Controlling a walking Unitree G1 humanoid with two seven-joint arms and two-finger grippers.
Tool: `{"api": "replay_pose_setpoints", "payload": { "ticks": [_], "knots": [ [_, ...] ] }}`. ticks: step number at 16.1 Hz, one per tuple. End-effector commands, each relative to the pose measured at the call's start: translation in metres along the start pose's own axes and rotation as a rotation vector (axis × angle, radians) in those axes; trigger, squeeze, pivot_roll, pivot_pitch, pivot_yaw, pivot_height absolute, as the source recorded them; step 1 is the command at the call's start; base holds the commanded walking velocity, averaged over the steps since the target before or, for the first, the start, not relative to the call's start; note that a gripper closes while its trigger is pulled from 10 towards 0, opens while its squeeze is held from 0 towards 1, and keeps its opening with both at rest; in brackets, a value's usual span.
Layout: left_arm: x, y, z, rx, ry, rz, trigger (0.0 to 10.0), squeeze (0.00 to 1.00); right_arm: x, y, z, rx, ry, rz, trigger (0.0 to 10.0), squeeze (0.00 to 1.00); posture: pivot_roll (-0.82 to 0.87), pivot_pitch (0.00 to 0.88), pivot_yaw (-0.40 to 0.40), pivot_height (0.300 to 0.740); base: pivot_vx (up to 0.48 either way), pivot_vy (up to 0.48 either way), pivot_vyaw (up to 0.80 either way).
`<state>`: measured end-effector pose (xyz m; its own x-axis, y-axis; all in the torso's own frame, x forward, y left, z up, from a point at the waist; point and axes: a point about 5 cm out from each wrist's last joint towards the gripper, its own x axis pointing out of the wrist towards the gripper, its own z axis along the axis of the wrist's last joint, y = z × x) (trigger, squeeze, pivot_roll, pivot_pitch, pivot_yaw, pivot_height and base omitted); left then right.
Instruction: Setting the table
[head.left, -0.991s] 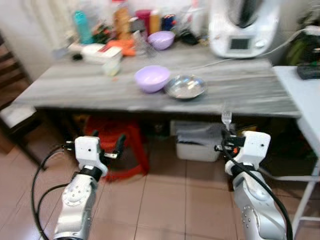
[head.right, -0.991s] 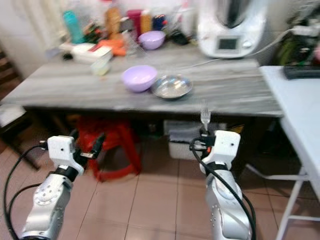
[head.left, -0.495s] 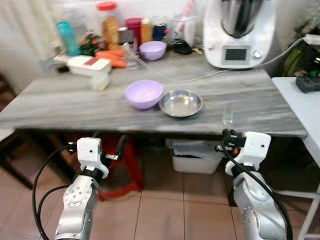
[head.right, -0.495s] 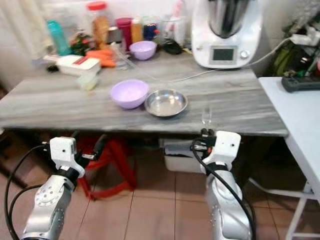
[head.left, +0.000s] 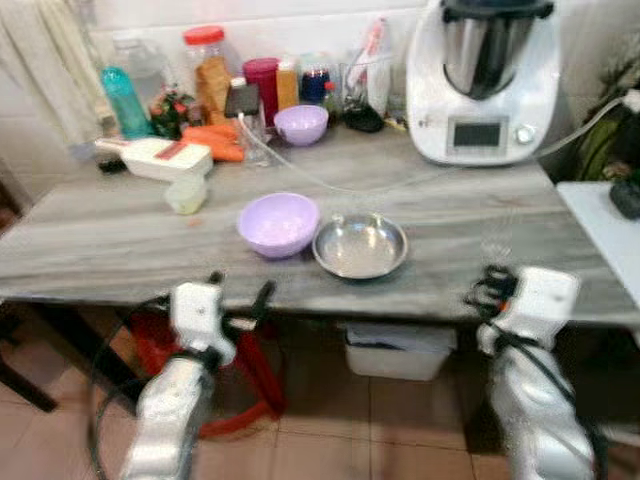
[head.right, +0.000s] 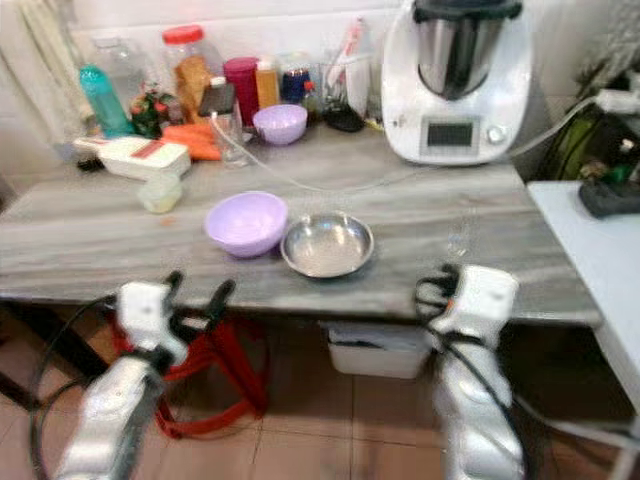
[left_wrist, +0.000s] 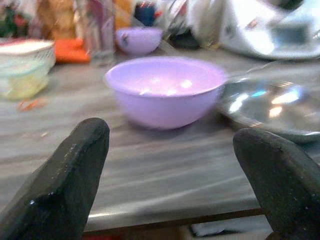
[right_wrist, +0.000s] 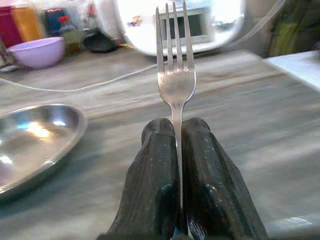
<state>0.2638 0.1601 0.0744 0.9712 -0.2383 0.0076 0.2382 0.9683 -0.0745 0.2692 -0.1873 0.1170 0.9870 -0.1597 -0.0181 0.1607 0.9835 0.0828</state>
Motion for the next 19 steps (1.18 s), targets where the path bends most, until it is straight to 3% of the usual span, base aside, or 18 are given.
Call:
{"api": "replay_pose_setpoints", "payload": {
  "ticks": [1,4,10,13,16,19],
  "knots": [
    [0.003,-0.004,0.006,0.0,-0.018,-0.021,10.0,0.0,0.002,-0.007,0.002,-0.011,-0.003,-0.028,10.0,0.0,-0.09,0.0,0.065,0.74,0.394,0.0,0.0],
    [-0.002,-0.003,0.003,0.009,0.0,-0.016,10.0,0.0,0.004,-0.009,0.0,-0.009,0.015,-0.025,10.0,0.0,-0.09,0.0,0.065,0.74,0.367,0.0,0.0],
    [-0.018,0.003,0.002,0.013,0.007,-0.056,10.0,0.0,0.006,-0.012,-0.005,-0.006,0.052,-0.037,10.0,0.0,-0.08,0.0,0.066,0.74,0.0,0.0,0.0],
    [-0.025,0.002,0.003,-0.015,0.007,-0.15,10.0,0.0,0.008,-0.013,-0.007,-0.003,0.079,-0.026,10.0,0.0,-0.08,0.0,0.062,0.74,0.0,0.0,0.0],
    [-0.033,-0.008,0.005,-0.061,0.03,-0.333,10.0,0.0,0.015,-0.009,-0.011,0.042,0.127,0.013,10.0,0.0,-0.08,0.0,0.062,0.74,0.0,0.0,0.0],
    [-0.033,-0.012,0.005,-0.062,0.045,-0.404,10.0,0.0,0.025,-0.003,-0.011,0.083,0.16,0.036,10.0,0.0,-0.08,0.0,0.068,0.74,0.0,0.0,0.0]
  ]
}}
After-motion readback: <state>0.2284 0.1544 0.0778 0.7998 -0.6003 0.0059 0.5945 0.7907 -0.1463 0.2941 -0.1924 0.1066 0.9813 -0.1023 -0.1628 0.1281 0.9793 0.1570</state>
